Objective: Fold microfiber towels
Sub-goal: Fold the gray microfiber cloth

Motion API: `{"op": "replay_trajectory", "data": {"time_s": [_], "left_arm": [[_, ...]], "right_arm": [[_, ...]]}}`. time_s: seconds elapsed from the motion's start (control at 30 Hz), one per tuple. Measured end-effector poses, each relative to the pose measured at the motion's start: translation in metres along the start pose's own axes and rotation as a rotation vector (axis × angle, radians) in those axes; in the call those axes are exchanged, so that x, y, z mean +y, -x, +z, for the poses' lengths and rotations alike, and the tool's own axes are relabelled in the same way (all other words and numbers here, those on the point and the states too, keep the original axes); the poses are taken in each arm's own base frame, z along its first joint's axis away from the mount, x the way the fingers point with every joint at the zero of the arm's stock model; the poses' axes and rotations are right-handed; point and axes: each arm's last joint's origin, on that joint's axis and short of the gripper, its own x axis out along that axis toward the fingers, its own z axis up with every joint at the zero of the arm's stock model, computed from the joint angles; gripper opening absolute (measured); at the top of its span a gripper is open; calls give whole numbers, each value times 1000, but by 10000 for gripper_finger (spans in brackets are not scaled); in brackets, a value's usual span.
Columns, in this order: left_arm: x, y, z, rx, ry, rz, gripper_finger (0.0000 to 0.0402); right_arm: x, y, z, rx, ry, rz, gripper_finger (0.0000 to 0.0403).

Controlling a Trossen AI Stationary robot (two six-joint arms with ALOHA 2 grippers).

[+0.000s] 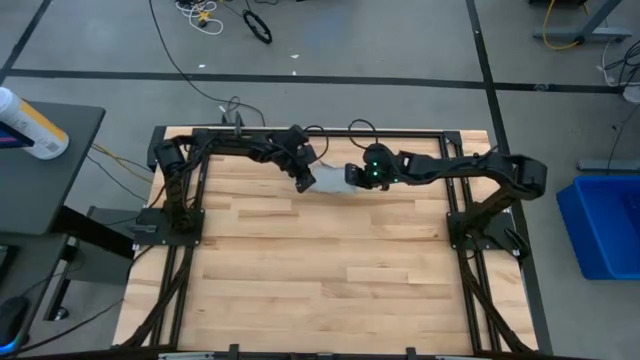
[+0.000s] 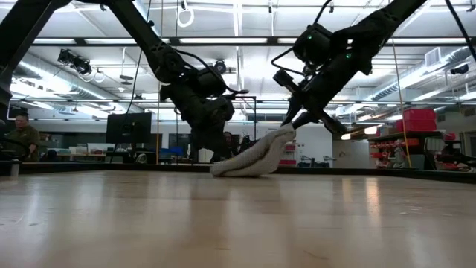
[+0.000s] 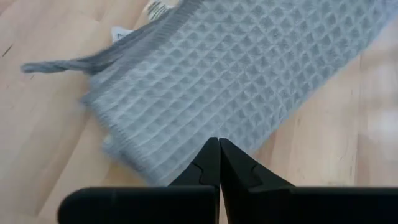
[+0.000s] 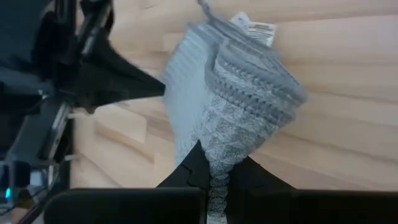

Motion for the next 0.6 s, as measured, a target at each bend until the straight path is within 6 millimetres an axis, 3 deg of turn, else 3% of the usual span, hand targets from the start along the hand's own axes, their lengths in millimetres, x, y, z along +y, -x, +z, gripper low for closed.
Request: {"op": "replay_trajectory", "data": {"time_s": [0.27, 0.6], "left_arm": [[-8, -5, 1, -8, -6, 14, 0], [-12, -21, -6, 24, 26, 12, 0]], "right_arm": [[-3, -7, -1, 2, -14, -12, 19], [4, -30, 3, -14, -34, 132, 19]]}}
